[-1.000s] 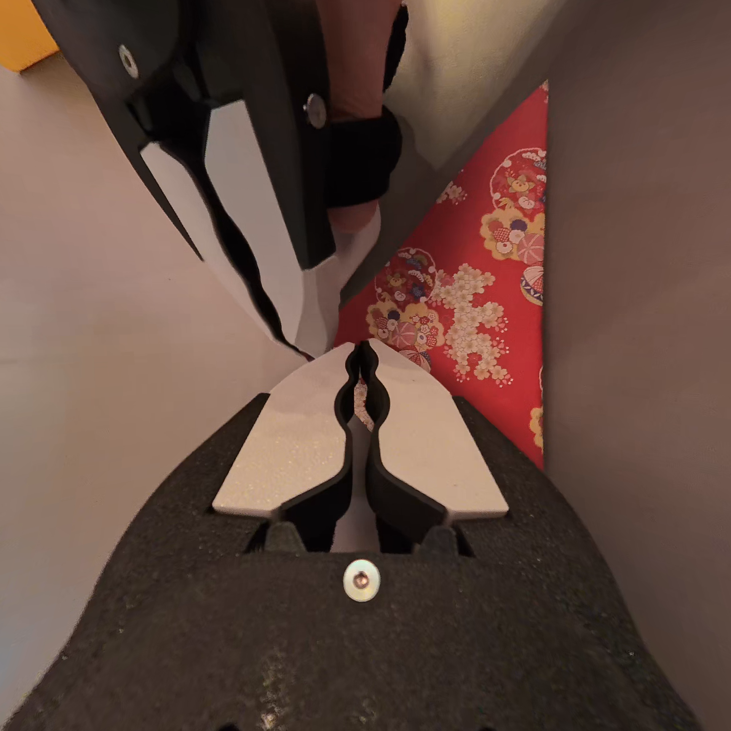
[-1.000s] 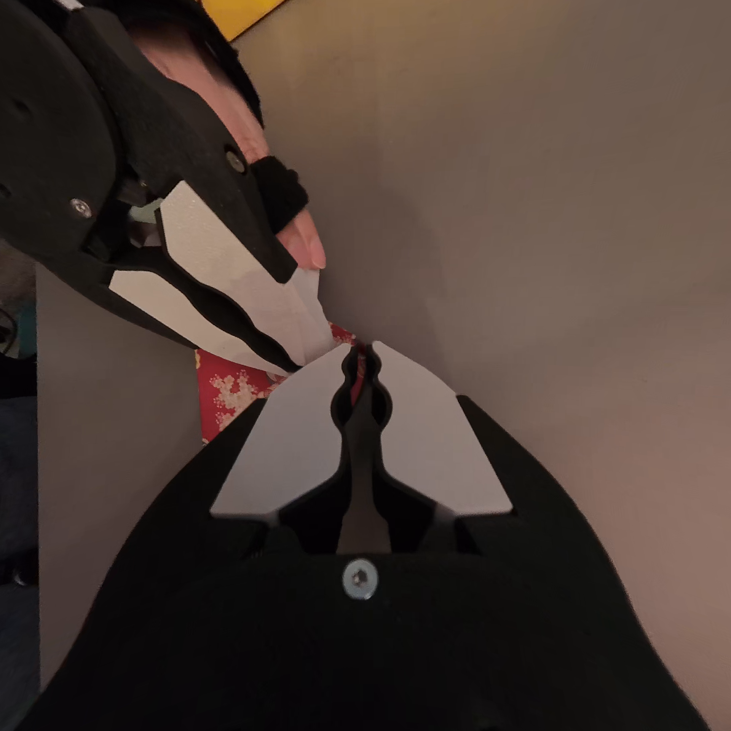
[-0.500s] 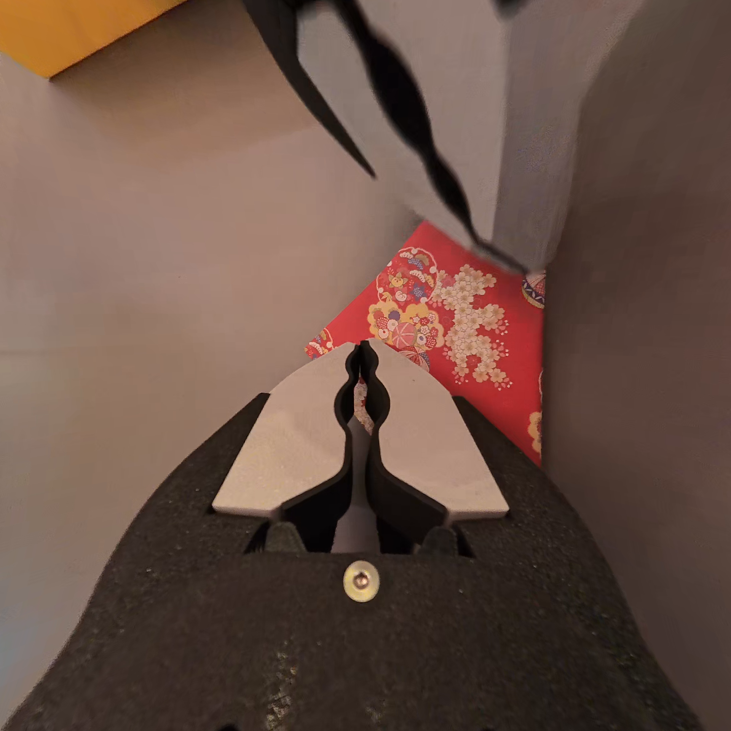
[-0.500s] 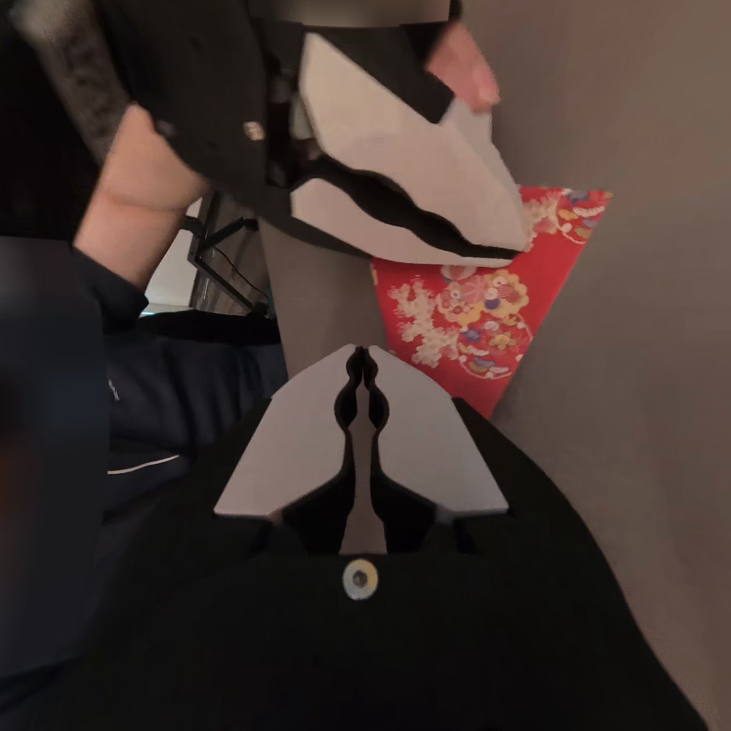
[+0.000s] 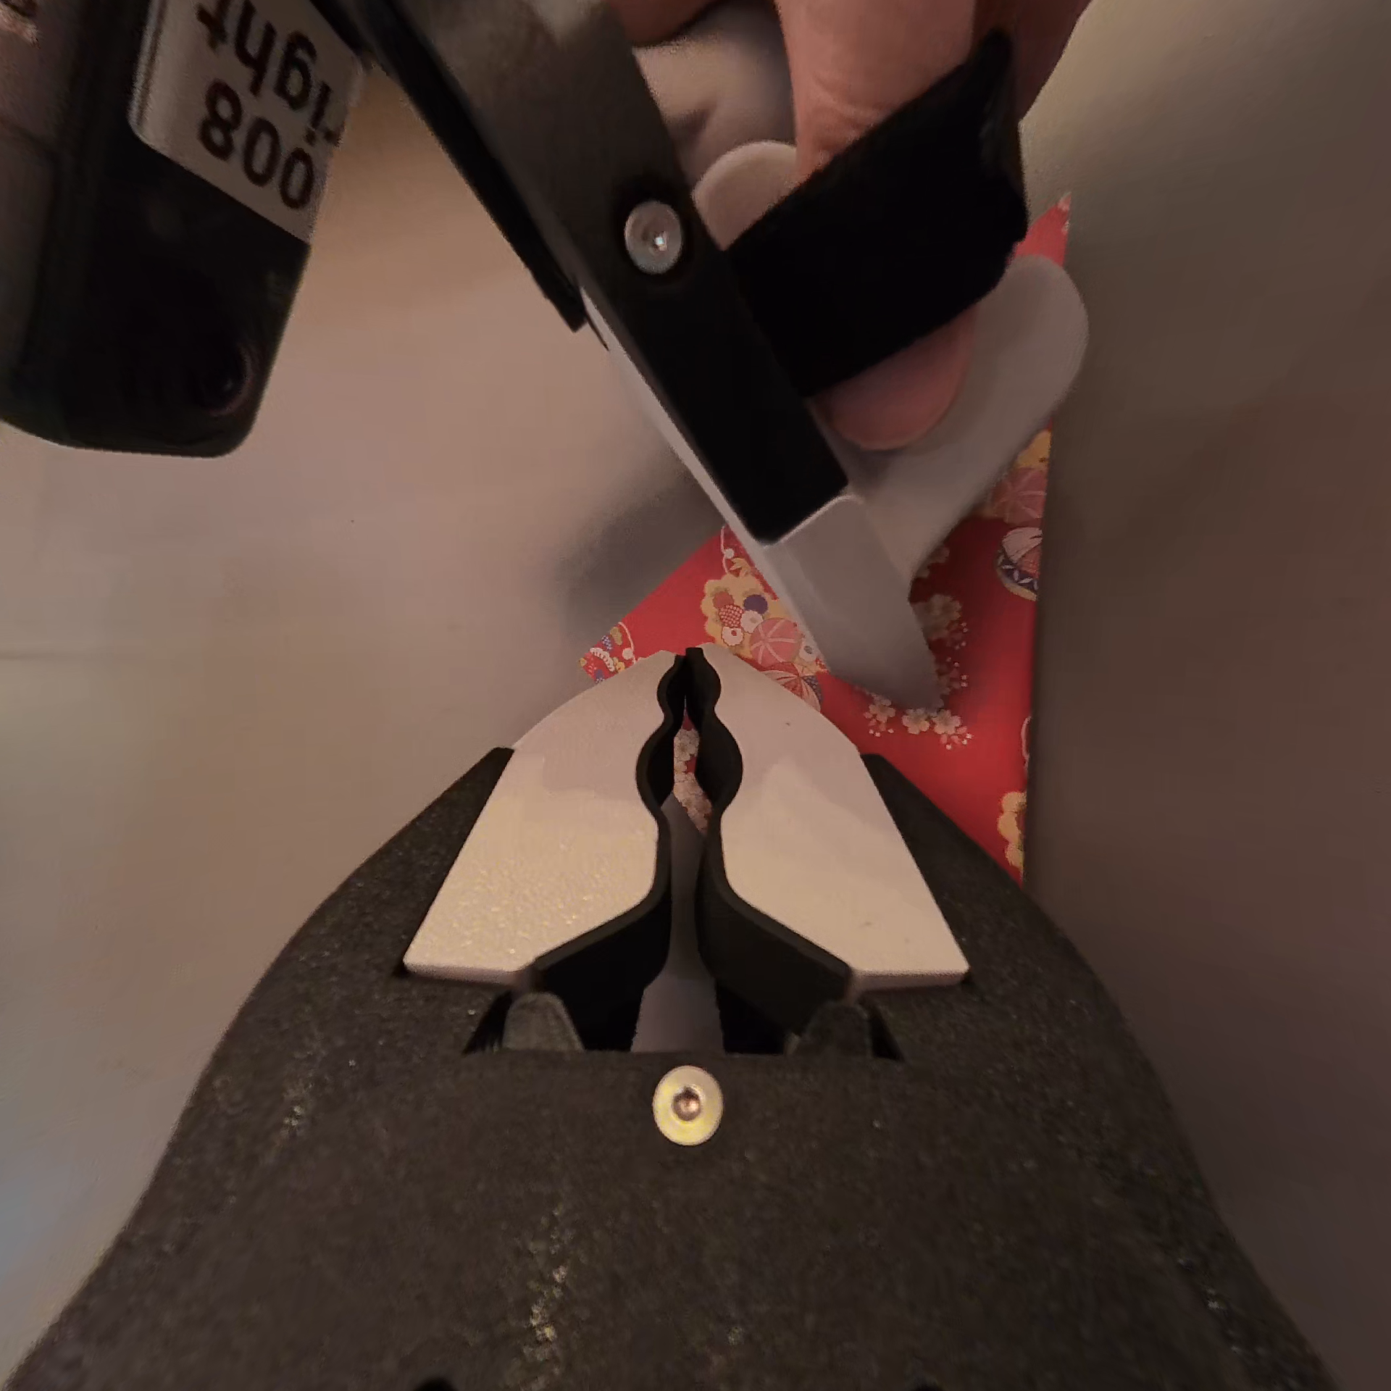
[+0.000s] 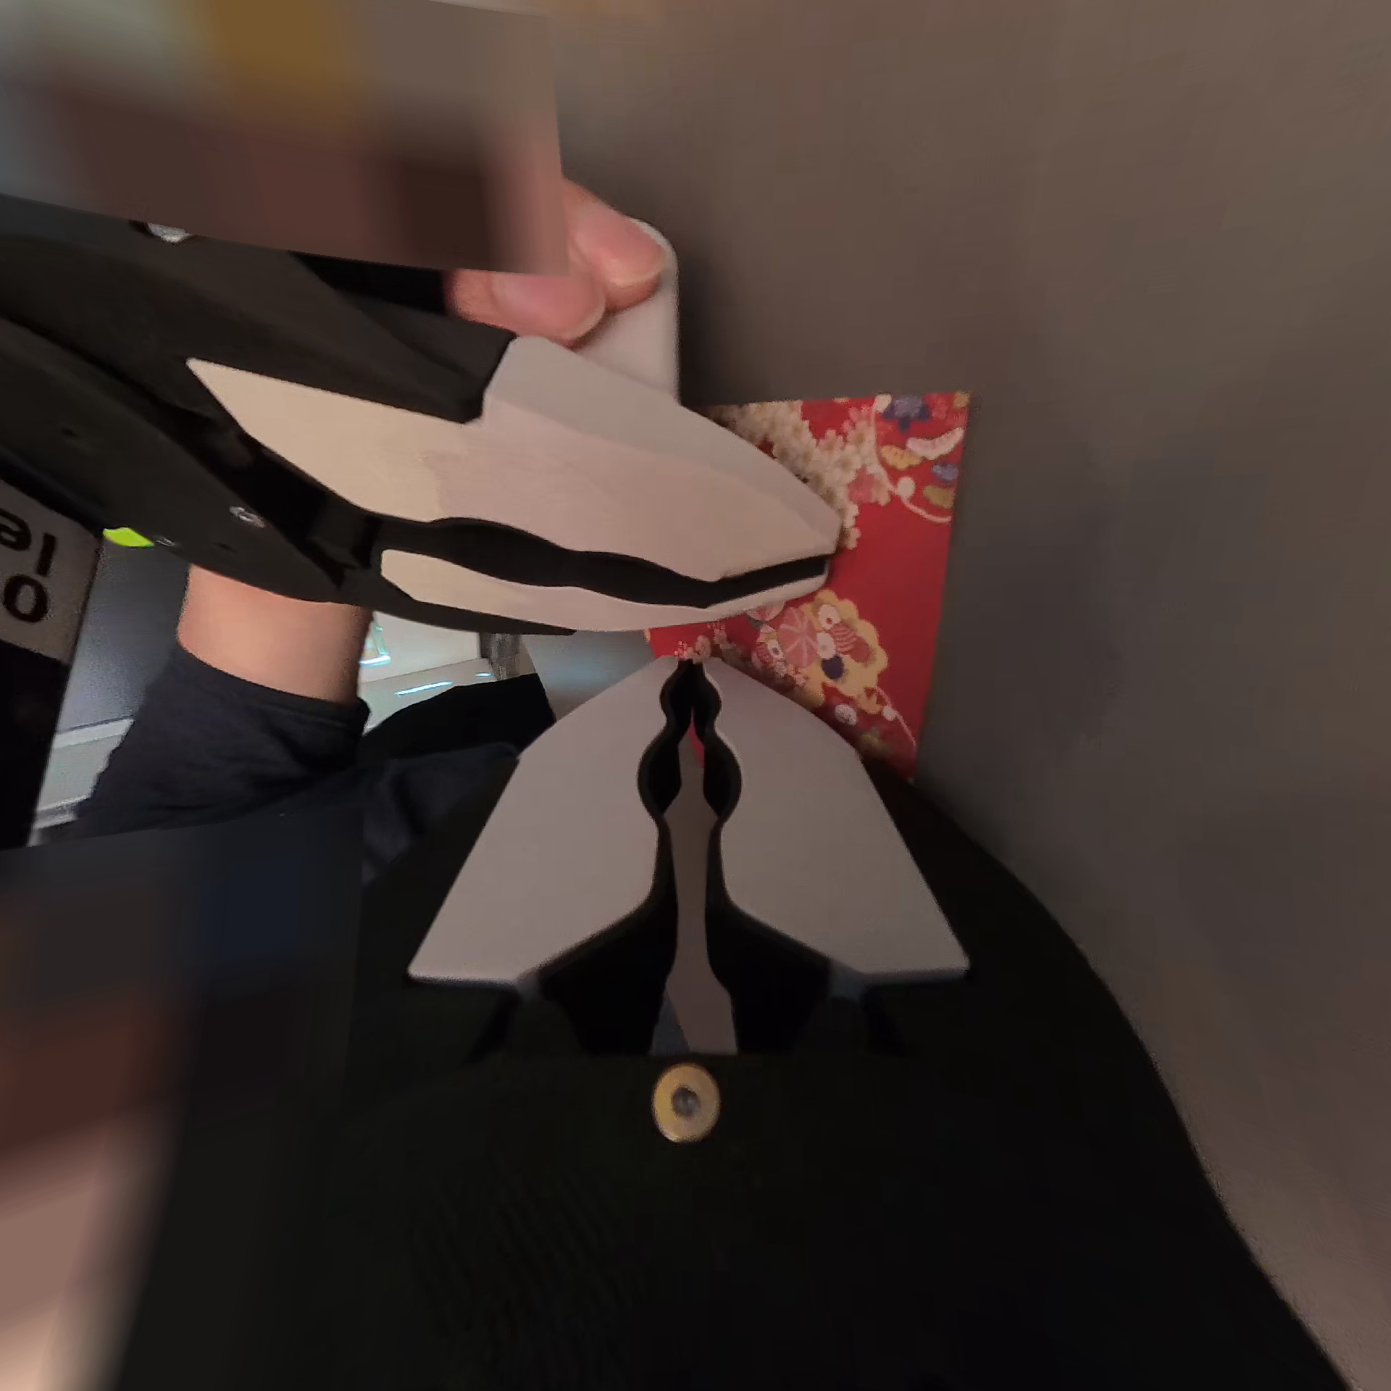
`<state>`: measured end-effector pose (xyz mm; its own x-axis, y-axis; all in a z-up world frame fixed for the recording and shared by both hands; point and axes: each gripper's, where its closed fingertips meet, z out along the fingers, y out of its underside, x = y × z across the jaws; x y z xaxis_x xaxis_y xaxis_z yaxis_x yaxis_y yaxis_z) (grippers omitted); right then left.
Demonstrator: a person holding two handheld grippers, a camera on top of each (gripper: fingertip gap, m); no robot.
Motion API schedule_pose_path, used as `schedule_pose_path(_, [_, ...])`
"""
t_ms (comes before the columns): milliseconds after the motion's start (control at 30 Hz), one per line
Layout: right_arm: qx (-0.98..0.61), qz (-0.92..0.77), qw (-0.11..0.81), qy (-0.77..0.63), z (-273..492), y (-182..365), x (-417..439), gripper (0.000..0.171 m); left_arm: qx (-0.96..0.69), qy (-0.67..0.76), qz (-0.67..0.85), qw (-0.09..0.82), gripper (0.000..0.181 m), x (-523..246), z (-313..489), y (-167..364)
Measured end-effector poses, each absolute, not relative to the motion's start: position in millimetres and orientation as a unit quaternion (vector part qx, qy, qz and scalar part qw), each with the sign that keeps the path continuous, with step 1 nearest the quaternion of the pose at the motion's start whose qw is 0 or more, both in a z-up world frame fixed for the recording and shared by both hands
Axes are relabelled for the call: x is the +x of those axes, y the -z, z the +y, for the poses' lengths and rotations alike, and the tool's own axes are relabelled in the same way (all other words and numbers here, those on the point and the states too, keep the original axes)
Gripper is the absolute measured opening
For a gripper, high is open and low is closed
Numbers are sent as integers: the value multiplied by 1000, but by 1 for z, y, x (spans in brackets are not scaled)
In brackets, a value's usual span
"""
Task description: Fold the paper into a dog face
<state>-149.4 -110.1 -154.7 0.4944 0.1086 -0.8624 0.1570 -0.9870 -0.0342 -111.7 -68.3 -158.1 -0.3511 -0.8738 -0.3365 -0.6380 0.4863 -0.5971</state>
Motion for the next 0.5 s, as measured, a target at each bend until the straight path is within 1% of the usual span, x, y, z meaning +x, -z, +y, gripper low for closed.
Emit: schedule_pose_path(500, [878, 88, 28, 470, -127, 157, -150, 1, -475, 187, 797, 324, 1, -110, -68, 158])
